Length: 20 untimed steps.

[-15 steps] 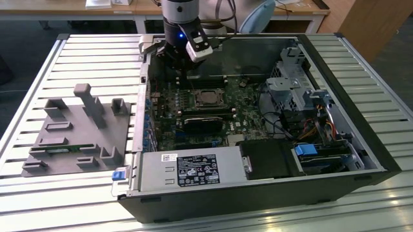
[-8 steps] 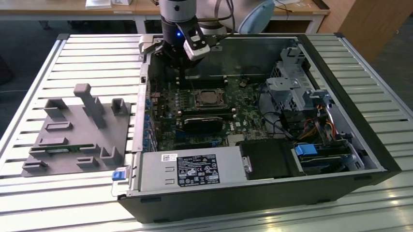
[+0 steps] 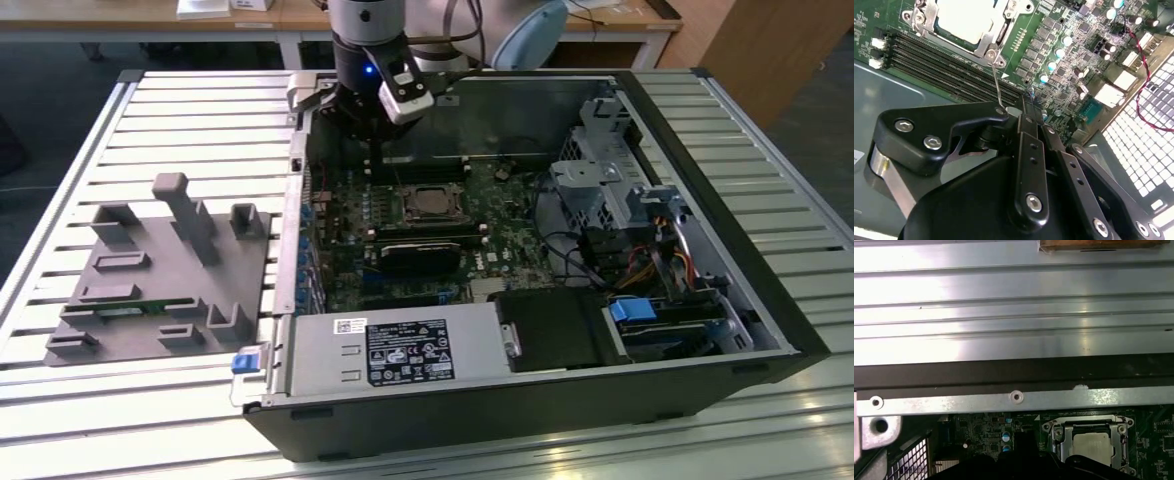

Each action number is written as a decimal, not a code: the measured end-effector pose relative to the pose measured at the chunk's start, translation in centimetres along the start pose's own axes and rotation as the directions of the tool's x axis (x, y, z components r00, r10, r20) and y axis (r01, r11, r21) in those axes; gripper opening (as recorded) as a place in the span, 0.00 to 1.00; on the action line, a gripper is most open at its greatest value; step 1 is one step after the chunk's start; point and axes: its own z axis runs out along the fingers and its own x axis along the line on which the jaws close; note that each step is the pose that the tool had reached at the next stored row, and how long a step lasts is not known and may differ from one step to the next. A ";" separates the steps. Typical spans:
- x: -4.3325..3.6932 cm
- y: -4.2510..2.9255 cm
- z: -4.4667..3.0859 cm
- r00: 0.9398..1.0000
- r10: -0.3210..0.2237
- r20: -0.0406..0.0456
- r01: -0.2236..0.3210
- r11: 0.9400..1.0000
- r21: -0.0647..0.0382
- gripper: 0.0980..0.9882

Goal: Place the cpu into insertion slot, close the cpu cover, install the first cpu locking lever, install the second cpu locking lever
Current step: 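Install the first cpu locking lever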

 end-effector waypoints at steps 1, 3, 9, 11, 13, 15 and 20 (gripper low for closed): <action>-0.01 0.00 0.00 1.000 0.000 0.000 0.000 1.000 0.000 0.01; -0.06 0.01 0.00 1.000 0.000 0.000 0.000 1.000 0.000 0.01; -0.45 0.03 0.01 1.000 0.000 0.000 0.000 1.000 0.000 0.01; -0.70 0.05 0.01 1.000 0.000 0.000 0.000 1.000 0.000 0.01; -1.03 0.07 0.02 1.000 0.000 0.000 0.000 1.000 0.000 0.01; -1.38 0.09 0.03 1.000 0.000 0.000 0.000 1.000 0.000 0.01; -2.45 0.16 0.08 1.000 0.000 0.000 0.000 1.000 0.000 0.01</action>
